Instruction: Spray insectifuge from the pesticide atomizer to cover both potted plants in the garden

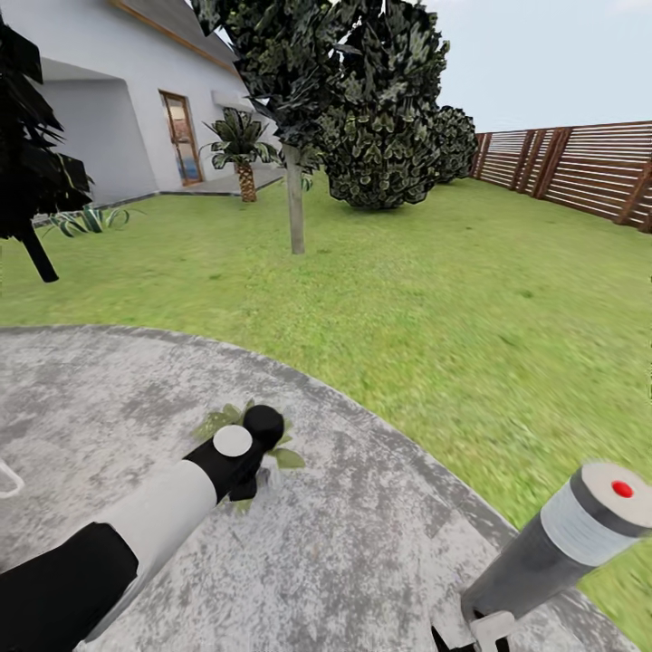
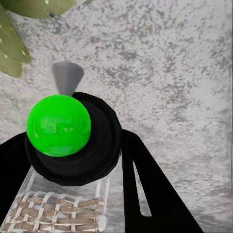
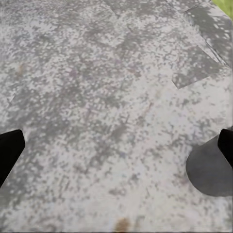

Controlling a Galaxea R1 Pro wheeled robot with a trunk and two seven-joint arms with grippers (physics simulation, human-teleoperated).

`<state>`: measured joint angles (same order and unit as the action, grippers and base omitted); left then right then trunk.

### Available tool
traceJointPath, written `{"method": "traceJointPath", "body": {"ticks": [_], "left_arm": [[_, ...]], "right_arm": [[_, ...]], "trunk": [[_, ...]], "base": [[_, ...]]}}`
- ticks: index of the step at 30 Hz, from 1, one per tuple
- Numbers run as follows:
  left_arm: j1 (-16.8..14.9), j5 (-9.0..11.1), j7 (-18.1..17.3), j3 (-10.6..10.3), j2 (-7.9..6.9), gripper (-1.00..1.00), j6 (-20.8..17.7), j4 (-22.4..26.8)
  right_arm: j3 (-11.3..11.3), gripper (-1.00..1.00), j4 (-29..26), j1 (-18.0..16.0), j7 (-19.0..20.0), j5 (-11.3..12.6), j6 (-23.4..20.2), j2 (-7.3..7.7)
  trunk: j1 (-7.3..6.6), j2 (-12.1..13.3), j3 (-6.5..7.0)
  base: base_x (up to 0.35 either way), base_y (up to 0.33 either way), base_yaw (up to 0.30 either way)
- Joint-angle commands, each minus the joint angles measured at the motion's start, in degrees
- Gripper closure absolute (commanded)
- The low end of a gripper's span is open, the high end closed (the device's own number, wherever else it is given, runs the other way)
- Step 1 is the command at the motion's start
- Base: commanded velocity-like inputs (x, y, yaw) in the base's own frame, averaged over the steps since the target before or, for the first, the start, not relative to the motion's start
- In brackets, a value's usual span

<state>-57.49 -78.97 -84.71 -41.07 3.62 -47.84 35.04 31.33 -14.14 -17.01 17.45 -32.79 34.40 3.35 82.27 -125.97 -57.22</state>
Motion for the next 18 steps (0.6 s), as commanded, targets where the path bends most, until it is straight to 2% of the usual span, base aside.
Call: {"method": "traceJointPath", "body": {"ticks": [1, 3, 6, 7, 9, 10, 12, 14, 16, 18], "left_arm": [[0.0, -0.3, -0.5, 0.4, -0.09, 1.0, -0.6, 0.6], [0.3, -0.1, -0.5, 2.6, -0.32, 1.0, -0.5, 1.3], [0.8, 0.1, -0.3, 7.7, -0.78, 1.0, -0.2, 1.7], [0.9, 0.4, 0.5, 10.3, -0.98, 1.0, 0.0, 1.8], [1.3, 1.6, 2.6, 14.3, -1.14, 1.0, 0.6, 1.8], [1.8, 3.3, 4.7, 17.2, -1.18, 1.0, 2.4, 1.9], [2.4, 6.2, 8.1, 20.4, -1.17, 1.0, 6.8, 1.8], [3.8, 10.6, 12.8, 24.3, -1.17, 1.0, 12.3, 1.7], [4.9, 13.4, 14.9, 26.1, -1.16, 1.0, 14.1, 1.7], [5.4, 15.8, 15.8, 26.9, -1.13, 1.0, 15.4, 1.7]], "right_arm": [[0.5, -1.0, 0.0, 0.0, 0.5, -0.2, 0.2, -0.01], [0.5, -1.0, 0.0, 0.0, 0.5, -0.2, 0.2, -0.01], [0.5, -1.0, 0.1, 0.0, 0.5, -0.2, 0.2, -0.01], [0.5, -1.0, 0.1, 0.0, 0.5, -0.2, 0.2, -0.01], [0.5, -1.0, 0.1, 0.0, 0.5, -0.2, 0.2, -0.01], [0.5, -1.0, 0.1, 0.0, 0.5, -0.2, 0.2, -0.01], [0.5, -1.0, 0.0, 0.0, 0.5, -0.2, 0.2, -0.01], [0.4, -1.0, 0.0, 0.0, 0.5, -0.2, 0.2, -0.01], [0.4, -1.0, 0.0, 0.0, 0.5, -0.2, 0.2, -0.01], [0.4, -1.0, 0.0, 0.0, 0.5, -0.2, 0.2, -0.01]], "trunk": [[-0.05, 0.0, -0.05], [-0.05, 0.0, -0.05], [-0.05, 0.0, -0.05], [-0.05, 0.0, -0.05], [-0.05, 0.0, -0.05], [-0.05, 0.0, -0.05], [-0.05, 0.0, -0.05], [-0.05, 0.0, -0.05], [-0.05, 0.0, -0.05], [-0.05, 0.0, -0.05]], "base": [[-0.339, -0.001, 0.044], [-0.34, 0.0, 0.136], [-0.34, 0.0, 0.236], [-0.34, 0.0, 0.265], [-0.34, 0.0, 0.271], [-0.34, 0.0, 0.275], [-0.334, 0.0, 0.276], [-0.316, 0.0, 0.277], [-0.306, 0.0, 0.277], [-0.304, 0.0, 0.277]]}}
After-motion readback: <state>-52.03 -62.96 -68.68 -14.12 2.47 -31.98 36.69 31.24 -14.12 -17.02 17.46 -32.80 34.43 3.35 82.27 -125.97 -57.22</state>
